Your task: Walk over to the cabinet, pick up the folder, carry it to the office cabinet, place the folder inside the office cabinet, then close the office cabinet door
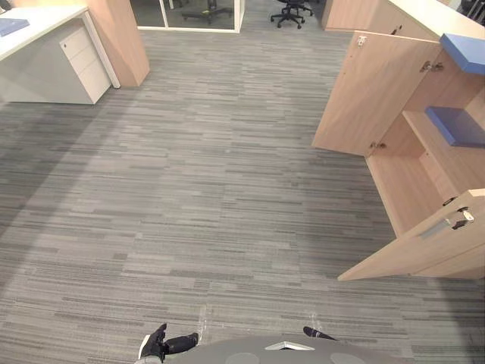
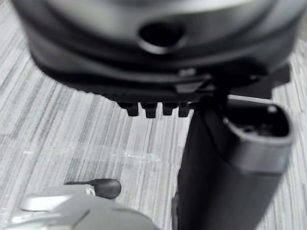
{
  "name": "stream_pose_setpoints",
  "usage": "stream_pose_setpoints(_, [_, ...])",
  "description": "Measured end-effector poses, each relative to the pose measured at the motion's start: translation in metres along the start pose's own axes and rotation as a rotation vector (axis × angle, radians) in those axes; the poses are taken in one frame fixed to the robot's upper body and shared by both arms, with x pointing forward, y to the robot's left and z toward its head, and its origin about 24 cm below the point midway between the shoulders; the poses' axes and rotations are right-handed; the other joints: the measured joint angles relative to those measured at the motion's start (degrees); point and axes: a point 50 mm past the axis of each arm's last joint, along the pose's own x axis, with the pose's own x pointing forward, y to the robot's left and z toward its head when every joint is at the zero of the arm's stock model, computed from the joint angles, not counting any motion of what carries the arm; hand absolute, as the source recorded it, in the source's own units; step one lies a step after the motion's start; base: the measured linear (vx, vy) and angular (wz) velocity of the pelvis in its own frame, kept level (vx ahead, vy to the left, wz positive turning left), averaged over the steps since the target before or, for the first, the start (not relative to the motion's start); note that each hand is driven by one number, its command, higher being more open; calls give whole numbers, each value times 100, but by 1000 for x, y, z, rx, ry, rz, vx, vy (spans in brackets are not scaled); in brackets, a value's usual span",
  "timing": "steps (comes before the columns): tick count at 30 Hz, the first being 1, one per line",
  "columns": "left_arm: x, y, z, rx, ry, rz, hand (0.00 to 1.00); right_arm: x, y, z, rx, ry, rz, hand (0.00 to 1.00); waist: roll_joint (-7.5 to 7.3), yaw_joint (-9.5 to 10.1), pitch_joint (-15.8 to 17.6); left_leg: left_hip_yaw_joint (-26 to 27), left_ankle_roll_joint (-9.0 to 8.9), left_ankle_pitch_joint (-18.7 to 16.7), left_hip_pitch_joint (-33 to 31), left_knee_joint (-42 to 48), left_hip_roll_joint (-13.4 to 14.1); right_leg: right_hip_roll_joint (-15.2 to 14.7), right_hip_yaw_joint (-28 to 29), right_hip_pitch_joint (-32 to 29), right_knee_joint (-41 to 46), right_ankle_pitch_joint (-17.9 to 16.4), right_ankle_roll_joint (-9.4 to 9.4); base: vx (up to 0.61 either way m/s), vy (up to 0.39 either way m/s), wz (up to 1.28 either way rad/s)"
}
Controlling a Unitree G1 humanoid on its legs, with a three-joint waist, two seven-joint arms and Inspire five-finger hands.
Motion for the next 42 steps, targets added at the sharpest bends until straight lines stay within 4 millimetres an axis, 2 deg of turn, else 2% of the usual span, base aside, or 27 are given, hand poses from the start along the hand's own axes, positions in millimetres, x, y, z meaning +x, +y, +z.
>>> stream_pose_setpoints(7, [0, -1, 2, 9, -18, -10, 100, 1, 5, 6, 16, -16, 11, 100, 5, 4, 51, -55, -28, 15, 79, -38, 1, -6, -90, 90, 18, -39, 54, -43, -23, 4])
stream_pose_setpoints(26, [0, 1, 5, 28, -35, -6, 100, 1, 7, 6, 18, -16, 9, 100, -72, 4, 96, -61, -21, 101, 173, -212, -2, -7, -130, 94, 15, -37, 49, -29, -14, 1])
stream_pose_setpoints(42, [0, 1, 4, 27, -32, -12, 100, 1, 8, 6, 17, -15, 13, 100, -81, 6, 102, -41, -30, 94, 200, -198, 3, -4, -124, 131, -4, -36, 47, -42, -19, 0])
